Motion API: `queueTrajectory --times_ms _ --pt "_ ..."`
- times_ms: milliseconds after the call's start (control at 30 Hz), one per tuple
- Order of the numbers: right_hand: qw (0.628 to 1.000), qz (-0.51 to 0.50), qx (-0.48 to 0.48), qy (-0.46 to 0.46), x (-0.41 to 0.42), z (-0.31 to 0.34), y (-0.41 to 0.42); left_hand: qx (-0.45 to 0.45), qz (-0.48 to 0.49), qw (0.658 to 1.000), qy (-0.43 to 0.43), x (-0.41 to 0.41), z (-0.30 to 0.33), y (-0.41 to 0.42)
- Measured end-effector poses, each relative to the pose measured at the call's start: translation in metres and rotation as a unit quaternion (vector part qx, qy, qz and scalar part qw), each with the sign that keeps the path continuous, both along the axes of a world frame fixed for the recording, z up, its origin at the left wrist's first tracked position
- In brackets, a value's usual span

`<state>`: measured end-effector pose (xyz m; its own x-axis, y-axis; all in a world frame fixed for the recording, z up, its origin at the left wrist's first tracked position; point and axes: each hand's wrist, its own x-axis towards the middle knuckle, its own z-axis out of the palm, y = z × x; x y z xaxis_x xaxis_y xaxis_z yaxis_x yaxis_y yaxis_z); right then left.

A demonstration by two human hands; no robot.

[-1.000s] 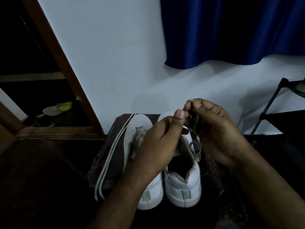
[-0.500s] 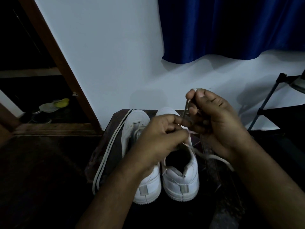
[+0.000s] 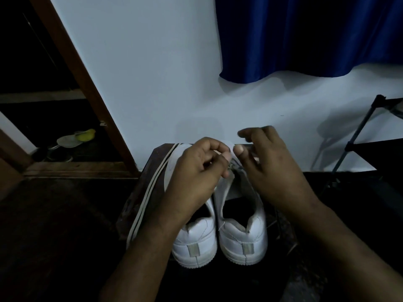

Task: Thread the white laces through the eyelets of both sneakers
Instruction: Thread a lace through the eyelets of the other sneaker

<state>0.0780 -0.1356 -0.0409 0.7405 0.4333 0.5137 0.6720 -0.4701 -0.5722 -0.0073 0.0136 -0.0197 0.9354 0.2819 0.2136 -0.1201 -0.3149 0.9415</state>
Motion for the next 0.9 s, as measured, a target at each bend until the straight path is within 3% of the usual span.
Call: queueTrajectory --times_ms 167,367,500,600,733,800,900 --pt "0.991 0.129 0.004 0.028 -0.008 0.004 0.01 -0.055 -0.02 0.998 0.004 -0.002 0.005 -0.002" --pt "0.986 0.065 0.091 0.121 0.011 0.005 -0.01 -0.001 0.011 1.0 -0.009 -0.004 0.006 0.009" --pt "0.99 0.12 0.031 0.067 0.011 0.006 -0.014 0.032 0.001 0.999 -0.006 -0.002 0.001 0.004" --pt "0.979 0.189 0.032 0.074 -0.002 0.009 -0.004 0.0 -0.015 1.0 -0.011 0.001 0.0 -0.001" --pt "0.988 0.153 0.023 0.004 0.003 0.01 -0.003 -0.03 0.011 0.999 -0.002 -0.004 0.007 -0.004" --pt "0.99 0.139 0.038 -0.006 0.007 0.014 -0.009 0.004 0.017 1.0 -0.004 -0.007 0.009 -0.002" --pt "0.992 0.111 0.052 0.022 0.009 0.018 -0.019 0.136 0.035 0.99 0.008 -0.01 0.008 0.005"
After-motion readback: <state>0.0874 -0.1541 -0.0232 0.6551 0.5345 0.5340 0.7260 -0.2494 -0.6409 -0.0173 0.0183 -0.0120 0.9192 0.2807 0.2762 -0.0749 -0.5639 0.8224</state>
